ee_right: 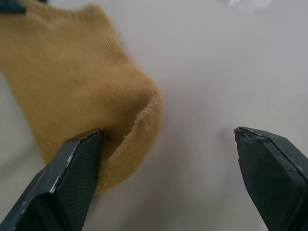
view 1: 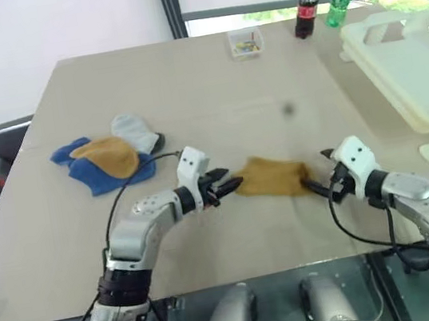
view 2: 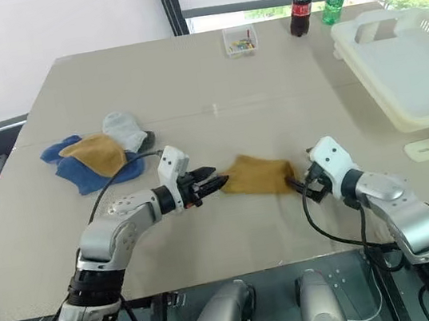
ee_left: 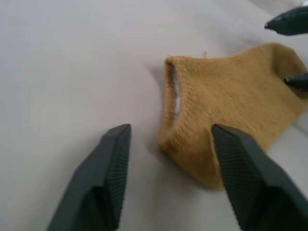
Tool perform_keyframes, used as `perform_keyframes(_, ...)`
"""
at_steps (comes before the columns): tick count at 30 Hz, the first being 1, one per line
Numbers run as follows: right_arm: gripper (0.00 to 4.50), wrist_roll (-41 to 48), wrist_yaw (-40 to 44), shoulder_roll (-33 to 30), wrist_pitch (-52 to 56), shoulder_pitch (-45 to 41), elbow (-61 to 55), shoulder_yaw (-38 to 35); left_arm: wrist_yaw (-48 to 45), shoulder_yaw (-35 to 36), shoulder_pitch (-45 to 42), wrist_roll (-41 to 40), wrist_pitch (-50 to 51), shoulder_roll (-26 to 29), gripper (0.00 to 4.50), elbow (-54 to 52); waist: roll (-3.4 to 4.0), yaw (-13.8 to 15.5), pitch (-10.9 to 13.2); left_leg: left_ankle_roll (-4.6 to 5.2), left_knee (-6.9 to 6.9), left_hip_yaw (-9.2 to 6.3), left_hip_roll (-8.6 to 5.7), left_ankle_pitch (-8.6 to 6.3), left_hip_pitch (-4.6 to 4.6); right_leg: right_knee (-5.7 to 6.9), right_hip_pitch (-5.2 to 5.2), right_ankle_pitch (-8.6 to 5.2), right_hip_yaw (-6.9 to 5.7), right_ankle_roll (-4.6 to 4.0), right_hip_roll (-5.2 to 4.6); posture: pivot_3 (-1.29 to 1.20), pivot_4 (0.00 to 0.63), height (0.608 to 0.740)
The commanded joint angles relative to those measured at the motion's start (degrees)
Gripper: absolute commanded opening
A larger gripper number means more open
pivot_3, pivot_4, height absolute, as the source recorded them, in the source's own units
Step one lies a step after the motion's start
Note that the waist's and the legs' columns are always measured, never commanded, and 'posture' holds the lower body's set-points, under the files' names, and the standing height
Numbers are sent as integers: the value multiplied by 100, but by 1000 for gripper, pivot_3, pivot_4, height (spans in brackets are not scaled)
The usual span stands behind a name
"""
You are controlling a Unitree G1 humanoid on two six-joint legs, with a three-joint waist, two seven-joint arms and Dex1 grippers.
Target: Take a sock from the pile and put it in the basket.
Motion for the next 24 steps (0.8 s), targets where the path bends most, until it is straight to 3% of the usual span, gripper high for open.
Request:
perform_keyframes(1, 3133, -236, 26, 24, -248, -76, 220, 95, -31, -182, 24, 56, 19, -130, 798, 66, 1, -2, -1, 0, 0, 0, 0, 0, 4, 0, 3, 0, 0, 0, 1, 0, 150, 740)
perform_keyframes(2, 2910, -247, 45, 36, -285, -80, 244, 109, -36, -192, 20, 61, 25, -156, 579, 54, 0, 3, -2, 0, 0, 1, 0, 0, 4, 0, 3, 0, 0, 0, 0, 0, 150, 740)
perform_keyframes(3, 2412, -242, 68, 45, -300, -84, 239, 117, -44, -201, 20, 64, 27, -170, 113, 39, -1, 7, -2, 0, 1, 0, 0, 0, 5, 0, 4, 0, 0, 0, 0, 0, 150, 740)
perform_keyframes(4, 1966, -245, 93, 50, -318, -88, 225, 123, -51, -202, 22, 62, 30, -179, 0, 28, -1, 8, -2, 0, 1, 0, 0, 0, 9, 0, 6, 0, -1, 0, 0, 0, 150, 740)
perform_keyframes(5, 1720, -245, 114, 56, -327, -88, 207, 117, -50, -193, 24, 53, 40, -190, 0, 21, -1, 8, -2, 0, 1, 0, 0, 0, 11, 0, 8, 0, 0, 0, 0, 0, 150, 740)
perform_keyframes(8, 323, -242, 138, 80, -354, -89, 132, 77, -26, -39, 31, -68, 119, -250, 0, 1, -1, 6, -2, 0, 1, 0, 0, 0, 12, 2, 8, 0, 0, 0, 0, 0, 150, 740)
perform_keyframes(9, 147, -230, 148, 90, -373, -93, 111, 61, 0, 46, 26, -130, 162, -287, 0, -8, -1, 5, -2, 0, 1, 0, 0, 0, 12, 2, 8, 0, 0, 0, 0, 0, 150, 740)
perform_keyframes(20, 147, -213, 448, 132, -485, -446, -65, 211, 56, 1283, 45, -1204, 787, -305, 0, -416, -1, -46, -1, 0, 0, 1, 3, 0, 9, 5, 3, 0, 4, 0, 4, 0, 150, 740)
perform_keyframes(24, 1298, -132, 661, 77, -565, -524, -19, 131, 11, 1316, 93, -1138, 670, -113, 0, -373, -2, -47, 0, 0, 0, 1, 2, 0, 9, 3, 4, 0, 3, 0, 4, 0, 150, 740)
